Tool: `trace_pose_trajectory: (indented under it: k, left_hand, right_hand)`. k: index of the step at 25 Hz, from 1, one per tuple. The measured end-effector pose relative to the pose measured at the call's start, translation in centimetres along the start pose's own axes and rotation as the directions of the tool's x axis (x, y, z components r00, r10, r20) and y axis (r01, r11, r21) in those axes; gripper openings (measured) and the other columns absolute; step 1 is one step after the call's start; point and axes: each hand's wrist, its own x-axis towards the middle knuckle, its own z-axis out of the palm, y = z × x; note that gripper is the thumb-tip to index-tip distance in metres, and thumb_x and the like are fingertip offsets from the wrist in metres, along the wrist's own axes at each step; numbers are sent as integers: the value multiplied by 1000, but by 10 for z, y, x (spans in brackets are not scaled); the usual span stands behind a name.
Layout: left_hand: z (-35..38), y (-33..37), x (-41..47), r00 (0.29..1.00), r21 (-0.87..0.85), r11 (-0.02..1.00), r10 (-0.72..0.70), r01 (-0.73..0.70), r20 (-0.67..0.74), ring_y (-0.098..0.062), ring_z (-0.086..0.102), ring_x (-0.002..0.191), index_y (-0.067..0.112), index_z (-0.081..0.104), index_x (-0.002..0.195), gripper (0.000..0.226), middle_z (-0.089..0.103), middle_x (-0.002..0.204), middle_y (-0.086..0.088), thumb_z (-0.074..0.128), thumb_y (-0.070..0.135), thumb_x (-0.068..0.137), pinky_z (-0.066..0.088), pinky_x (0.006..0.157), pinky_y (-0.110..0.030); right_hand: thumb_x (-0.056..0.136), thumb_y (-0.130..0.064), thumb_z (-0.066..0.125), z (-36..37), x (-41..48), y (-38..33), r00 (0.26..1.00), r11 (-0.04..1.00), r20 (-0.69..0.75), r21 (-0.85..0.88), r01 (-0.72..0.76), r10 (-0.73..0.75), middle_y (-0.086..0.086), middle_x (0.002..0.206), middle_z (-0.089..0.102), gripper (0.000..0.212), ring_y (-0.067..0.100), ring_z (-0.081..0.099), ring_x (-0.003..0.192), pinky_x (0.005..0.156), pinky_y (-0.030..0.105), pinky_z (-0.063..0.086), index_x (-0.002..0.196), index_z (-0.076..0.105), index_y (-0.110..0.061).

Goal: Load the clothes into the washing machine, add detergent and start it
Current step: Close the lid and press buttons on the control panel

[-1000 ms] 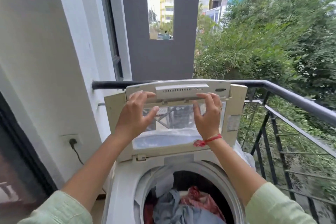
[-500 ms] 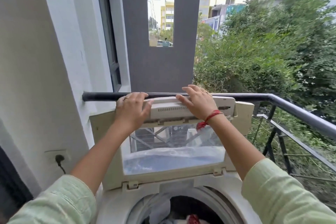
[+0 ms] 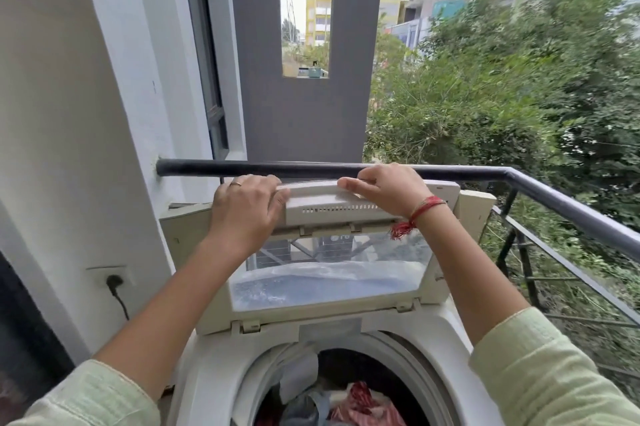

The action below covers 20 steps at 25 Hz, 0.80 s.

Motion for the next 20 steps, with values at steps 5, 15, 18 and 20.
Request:
trace_pose_trajectory:
  k: [5, 15, 18, 20]
  left_hand:
    - [-16, 17, -52, 998, -16, 1000, 24, -25, -51, -29, 59, 107, 20, 60, 110, 56, 67, 108, -3, 19, 52, 93, 41, 86, -42]
    - [-18, 51, -243, 984, -15, 983, 181, -181, 9, -27, 62, 110, 20, 67, 105, 44, 68, 111, -3, 33, 45, 92, 34, 94, -40]
    - [7, 59, -304, 977, -30, 993, 121, -117, 176, -26, 47, 123, 22, 59, 116, 53, 65, 120, -5, 17, 49, 99, 22, 106, -52]
    - [18, 62, -328, 963, -46, 997, 70, -60, 260, -25, 40, 126, 25, 51, 121, 53, 64, 122, -5, 12, 51, 98, 14, 108, -55]
  right_hand:
    - [77, -77, 25, -23, -48, -14, 990, 999, 132, 26, 35, -38, -1, 52, 47, 69, 16, 45, 51, 48, 28, 31, 59, 49, -15]
    - [69, -85, 28, -5, -230, -54, 892, 994, 440, 88, 67, -99, -4, 74, 56, 67, 16, 51, 67, 57, 26, 36, 81, 49, -23]
    - [65, -86, 23, 23, -274, -63, 831, 995, 548, 70, 68, -95, -10, 76, 49, 68, 14, 46, 69, 56, 23, 32, 85, 44, -24]
    - [70, -82, 22, 41, -294, -70, 823, 993, 555, 60, 103, -119, -7, 80, 50, 62, 15, 43, 72, 59, 27, 29, 83, 38, -23]
